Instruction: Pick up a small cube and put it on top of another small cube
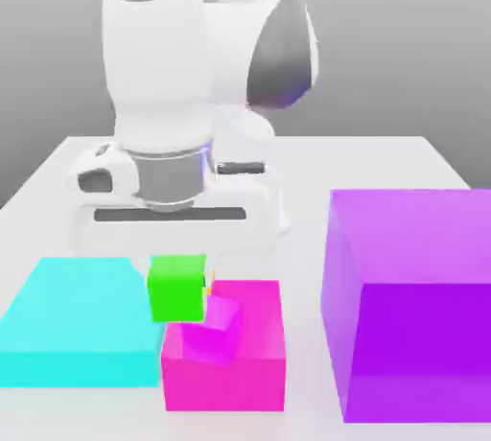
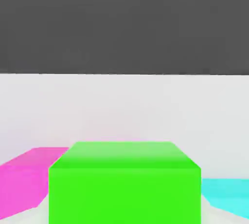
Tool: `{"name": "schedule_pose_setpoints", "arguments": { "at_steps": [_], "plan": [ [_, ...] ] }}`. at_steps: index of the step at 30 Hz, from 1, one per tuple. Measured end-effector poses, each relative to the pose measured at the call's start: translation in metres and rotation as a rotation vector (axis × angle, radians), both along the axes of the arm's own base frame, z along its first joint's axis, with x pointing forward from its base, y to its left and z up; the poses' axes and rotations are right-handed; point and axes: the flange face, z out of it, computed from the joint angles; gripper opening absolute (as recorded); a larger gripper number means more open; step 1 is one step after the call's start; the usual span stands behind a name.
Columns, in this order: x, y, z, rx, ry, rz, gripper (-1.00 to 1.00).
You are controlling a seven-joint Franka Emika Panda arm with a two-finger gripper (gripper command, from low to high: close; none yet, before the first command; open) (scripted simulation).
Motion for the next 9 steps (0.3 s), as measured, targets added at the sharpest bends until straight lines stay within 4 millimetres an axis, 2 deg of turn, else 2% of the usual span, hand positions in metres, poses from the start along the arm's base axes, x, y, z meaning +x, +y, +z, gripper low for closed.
{"name": "schedule_pose_setpoints", "arguments": {
  "at_steps": [2,5,6,9],
  "plan": [
    [-0.008,0.008,-0.007,-0.002,0.000,0.035,-1.00],
    [-0.010,0.011,-0.044,-0.004,0.000,0.045,-1.00],
    [-0.011,0.011,-0.053,-0.005,0.000,0.046,1.00],
    [-0.011,0.011,-0.053,-0.005,0.000,0.046,1.00]
  ]
}}
